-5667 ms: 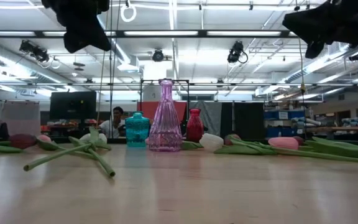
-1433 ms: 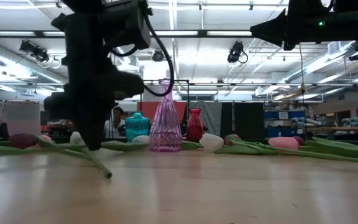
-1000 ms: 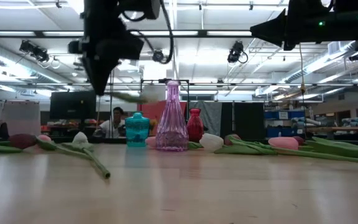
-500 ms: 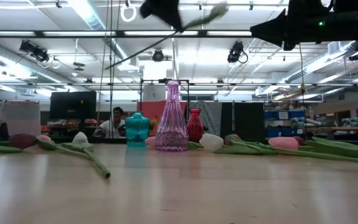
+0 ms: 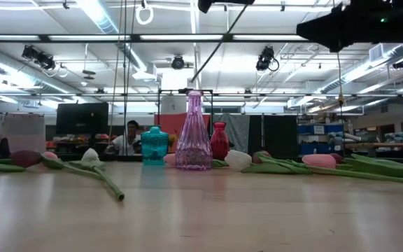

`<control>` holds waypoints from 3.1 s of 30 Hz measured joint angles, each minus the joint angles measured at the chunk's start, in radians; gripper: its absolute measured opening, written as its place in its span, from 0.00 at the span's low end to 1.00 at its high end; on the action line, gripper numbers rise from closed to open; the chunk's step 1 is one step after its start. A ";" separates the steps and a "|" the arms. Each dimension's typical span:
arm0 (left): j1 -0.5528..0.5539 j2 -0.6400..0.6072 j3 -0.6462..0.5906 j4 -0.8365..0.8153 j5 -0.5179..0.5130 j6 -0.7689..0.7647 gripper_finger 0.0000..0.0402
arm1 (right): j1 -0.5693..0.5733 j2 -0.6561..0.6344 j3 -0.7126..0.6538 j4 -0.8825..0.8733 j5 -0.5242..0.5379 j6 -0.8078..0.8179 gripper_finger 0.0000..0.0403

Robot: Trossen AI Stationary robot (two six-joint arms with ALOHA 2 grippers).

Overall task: Sort flowers into vase by color
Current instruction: Put the middle white tulip into the purple vase, then put the left white tulip into the pink vase

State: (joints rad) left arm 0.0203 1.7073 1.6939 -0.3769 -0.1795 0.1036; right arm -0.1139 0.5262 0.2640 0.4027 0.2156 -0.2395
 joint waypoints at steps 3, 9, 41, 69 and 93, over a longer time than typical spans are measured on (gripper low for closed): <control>0.008 -0.001 0.000 0.004 0.019 0.026 0.03 | 0.000 -0.024 0.000 -0.040 0.015 0.001 0.41; 0.013 -0.018 0.000 -0.010 0.066 0.059 0.03 | -0.001 -0.029 0.000 -0.060 0.052 0.001 0.41; -0.007 -0.419 -0.879 1.047 0.005 -0.002 0.03 | -0.008 0.011 0.000 -0.022 0.023 0.001 0.41; -0.006 -0.375 -0.879 0.945 -0.046 -0.109 0.03 | -0.005 0.011 0.049 -0.115 -0.035 0.108 0.41; -0.059 -0.547 -0.877 0.246 -0.174 -0.646 0.34 | -0.006 0.030 0.050 -0.122 -0.029 0.090 0.41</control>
State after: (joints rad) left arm -0.0385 1.1606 0.8169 -0.1313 -0.3538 -0.5421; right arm -0.1200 0.5564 0.3138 0.2811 0.1865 -0.1493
